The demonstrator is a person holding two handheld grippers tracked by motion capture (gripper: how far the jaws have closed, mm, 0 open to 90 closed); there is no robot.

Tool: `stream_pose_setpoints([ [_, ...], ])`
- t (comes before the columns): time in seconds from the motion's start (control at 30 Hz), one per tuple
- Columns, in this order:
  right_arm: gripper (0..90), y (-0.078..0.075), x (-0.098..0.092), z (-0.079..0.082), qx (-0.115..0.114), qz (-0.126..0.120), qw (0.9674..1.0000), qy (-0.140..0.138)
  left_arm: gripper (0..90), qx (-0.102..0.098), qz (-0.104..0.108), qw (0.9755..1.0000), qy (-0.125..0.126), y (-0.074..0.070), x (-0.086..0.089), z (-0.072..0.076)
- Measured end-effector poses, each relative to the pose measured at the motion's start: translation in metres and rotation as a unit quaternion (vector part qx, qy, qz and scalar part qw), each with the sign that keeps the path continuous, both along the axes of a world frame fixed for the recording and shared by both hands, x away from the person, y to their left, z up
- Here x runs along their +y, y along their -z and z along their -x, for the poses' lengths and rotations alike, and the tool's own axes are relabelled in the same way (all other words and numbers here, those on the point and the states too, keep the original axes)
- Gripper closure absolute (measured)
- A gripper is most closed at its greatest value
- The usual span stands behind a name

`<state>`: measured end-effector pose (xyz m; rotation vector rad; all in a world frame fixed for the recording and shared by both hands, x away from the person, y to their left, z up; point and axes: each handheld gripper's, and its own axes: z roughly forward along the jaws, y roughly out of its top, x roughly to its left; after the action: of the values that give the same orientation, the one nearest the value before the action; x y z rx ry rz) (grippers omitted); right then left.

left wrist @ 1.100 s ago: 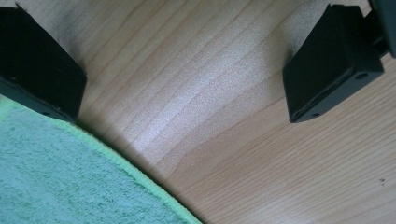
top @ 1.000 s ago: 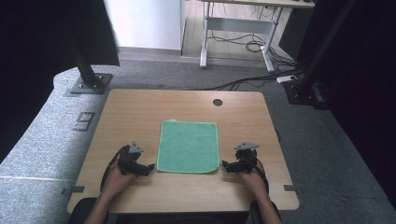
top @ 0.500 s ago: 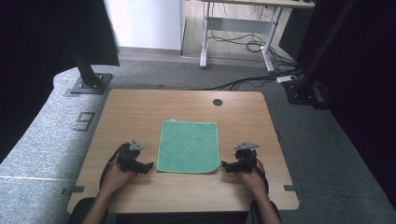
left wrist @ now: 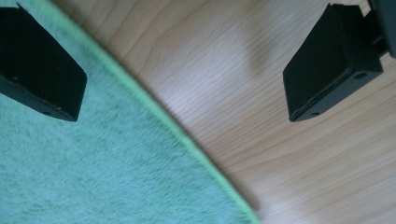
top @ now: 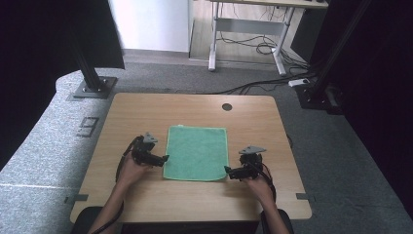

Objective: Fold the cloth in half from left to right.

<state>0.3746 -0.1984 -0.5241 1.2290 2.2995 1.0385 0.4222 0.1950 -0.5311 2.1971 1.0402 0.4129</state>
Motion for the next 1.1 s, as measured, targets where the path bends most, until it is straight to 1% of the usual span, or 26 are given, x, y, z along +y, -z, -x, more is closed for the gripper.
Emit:
stream_pose_setpoints([
  [0.07, 0.0, 0.003, 0.004, 0.0, 0.005, 0.006, 1.0, -0.002, 0.0, 0.002, -0.011, 0.9999, 0.0, 0.004, -0.005, -0.001],
  [0.2, 0.0, 0.012, 0.009, -0.001, 0.018, 0.026, 0.9995, -0.004, 0.0, 0.007, -0.036, 0.9993, 0.001, 0.013, -0.008, 0.0],
  [0.27, 0.0, 0.017, 0.011, -0.001, 0.023, 0.035, 0.9991, -0.009, 0.0, 0.009, -0.029, 0.9995, -0.004, 0.014, -0.007, 0.0],
  [0.33, 0.0, 0.021, 0.012, 0.0, 0.025, 0.045, 0.9986, -0.011, 0.0, 0.01, -0.027, 0.9996, -0.006, 0.014, -0.007, 0.003],
  [0.37, 0.0, 0.021, 0.012, 0.0, 0.025, 0.045, 0.9986, -0.011, 0.0, 0.01, -0.027, 0.9996, -0.006, 0.014, -0.007, 0.003],
  [0.4, 0.0, 0.023, 0.013, 0.0, 0.028, 0.056, 0.998, -0.012, 0.0, 0.012, -0.024, 0.9996, -0.006, 0.014, -0.007, 0.004],
  [0.47, 0.0, 0.025, 0.011, 0.0, 0.029, 0.052, 0.9982, -0.011, 0.0, 0.015, -0.02, 0.9996, -0.008, 0.015, -0.007, 0.008],
  [0.57, 0.0, 0.025, 0.006, -0.002, 0.023, 0.054, 0.9983, -0.004, 0.0, 0.024, -0.011, 0.9996, -0.007, 0.016, -0.008, 0.014],
  [0.73, 0.0, 0.027, -0.006, -0.005, 0.022, 0.045, 0.9987, 0.01, 0.0, 0.023, -0.015, 0.9996, 0.001, 0.015, -0.016, 0.024],
  [0.87, 0.0, 0.027, -0.016, -0.008, 0.02, 0.042, 0.9986, 0.025, 0.0, 0.025, -0.014, 0.9996, 0.004, 0.016, -0.027, 0.034],
  [0.97, 0.0, 0.028, -0.027, -0.011, 0.017, 0.04, 0.9982, 0.041, 0.0, 0.024, -0.013, 0.9996, 0.012, 0.016, -0.036, 0.042],
  [1.03, 0.0, 0.029, -0.034, -0.013, 0.017, 0.034, 0.998, 0.049, 0.0, 0.023, -0.015, 0.9994, 0.02, 0.016, -0.041, 0.044],
  [1.1, 0.0, 0.03, -0.037, -0.013, 0.014, 0.029, 0.9983, 0.048, 0.0, 0.021, -0.018, 0.9993, 0.025, 0.016, -0.042, 0.044],
])
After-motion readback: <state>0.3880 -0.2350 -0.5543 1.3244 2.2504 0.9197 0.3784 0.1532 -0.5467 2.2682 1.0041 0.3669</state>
